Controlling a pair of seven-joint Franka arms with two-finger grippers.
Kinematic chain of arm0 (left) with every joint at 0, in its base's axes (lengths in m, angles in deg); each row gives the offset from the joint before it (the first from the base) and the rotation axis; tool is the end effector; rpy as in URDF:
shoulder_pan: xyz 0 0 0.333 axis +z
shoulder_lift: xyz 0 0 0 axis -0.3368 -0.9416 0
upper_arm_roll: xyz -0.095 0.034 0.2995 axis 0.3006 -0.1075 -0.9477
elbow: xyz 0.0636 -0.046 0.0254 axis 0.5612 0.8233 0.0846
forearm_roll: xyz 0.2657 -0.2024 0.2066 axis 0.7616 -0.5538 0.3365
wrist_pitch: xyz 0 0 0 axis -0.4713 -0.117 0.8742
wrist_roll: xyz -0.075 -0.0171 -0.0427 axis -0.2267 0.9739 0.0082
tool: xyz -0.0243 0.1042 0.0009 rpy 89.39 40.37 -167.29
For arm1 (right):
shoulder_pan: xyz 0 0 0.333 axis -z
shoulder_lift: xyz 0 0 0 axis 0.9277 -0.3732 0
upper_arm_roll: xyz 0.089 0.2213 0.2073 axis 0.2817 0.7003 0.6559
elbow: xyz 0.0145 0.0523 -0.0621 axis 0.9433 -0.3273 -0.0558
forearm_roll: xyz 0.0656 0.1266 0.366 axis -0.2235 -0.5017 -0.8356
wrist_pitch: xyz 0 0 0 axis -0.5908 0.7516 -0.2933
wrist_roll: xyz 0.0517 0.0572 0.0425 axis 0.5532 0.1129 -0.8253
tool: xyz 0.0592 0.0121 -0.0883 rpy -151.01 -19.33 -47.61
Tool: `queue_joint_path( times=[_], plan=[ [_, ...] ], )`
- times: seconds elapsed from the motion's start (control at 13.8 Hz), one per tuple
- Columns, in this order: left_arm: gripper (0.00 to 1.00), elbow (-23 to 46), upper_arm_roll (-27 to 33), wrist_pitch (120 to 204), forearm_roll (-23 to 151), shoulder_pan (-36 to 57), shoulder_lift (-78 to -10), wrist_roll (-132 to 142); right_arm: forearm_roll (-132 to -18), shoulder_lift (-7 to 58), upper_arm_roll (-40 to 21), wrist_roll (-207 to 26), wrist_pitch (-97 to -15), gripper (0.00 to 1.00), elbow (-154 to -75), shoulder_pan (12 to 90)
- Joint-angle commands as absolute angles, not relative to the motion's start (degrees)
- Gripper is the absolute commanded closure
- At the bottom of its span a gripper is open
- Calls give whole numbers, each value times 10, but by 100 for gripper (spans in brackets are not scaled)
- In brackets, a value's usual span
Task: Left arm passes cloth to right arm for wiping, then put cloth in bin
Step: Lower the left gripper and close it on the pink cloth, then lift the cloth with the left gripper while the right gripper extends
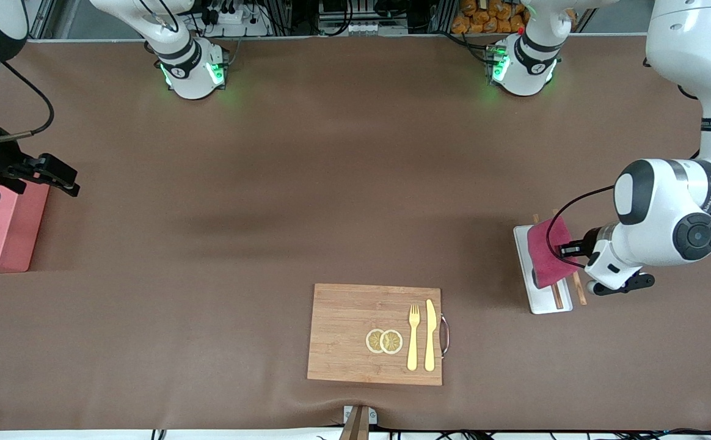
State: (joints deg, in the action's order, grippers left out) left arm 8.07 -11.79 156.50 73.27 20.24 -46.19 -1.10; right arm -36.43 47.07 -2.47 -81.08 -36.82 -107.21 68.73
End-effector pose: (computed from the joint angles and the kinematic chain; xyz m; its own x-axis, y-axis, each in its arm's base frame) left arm 0.6468 -0.0305 0.3066 0.9631 0.1657 -0.2123 0.1660 -0.9860 -0.0163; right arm 0.5745 0.0081 0.6031 0.9973 -0.0525 0.0507 -0.0538 -0.9983 0.0242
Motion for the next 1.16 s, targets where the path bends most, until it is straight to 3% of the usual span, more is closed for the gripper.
queue_joint_path(
  times=[0.0, 0.15, 0.51, 0.95, 1.09],
  plan=[
    [62, 75, -116, 1569, 738, 207, -467, -20, -367, 474, -21, -799, -370, 0, -1075, 688],
    [67, 74, -117, 1568, 738, 206, -466, -20, -367, 474, -21, -799, -371, 0, -1075, 688],
    [67, 73, -116, 1568, 738, 206, -466, -21, -367, 474, -21, -799, -369, 0, -1075, 688],
    [84, 73, -116, 1568, 738, 206, -466, -21, -367, 475, -19, -694, -358, 0, -1074, 652],
    [95, 73, -116, 1568, 738, 206, -466, -21, -367, 474, -19, -683, -358, 0, -1074, 645]
  ],
)
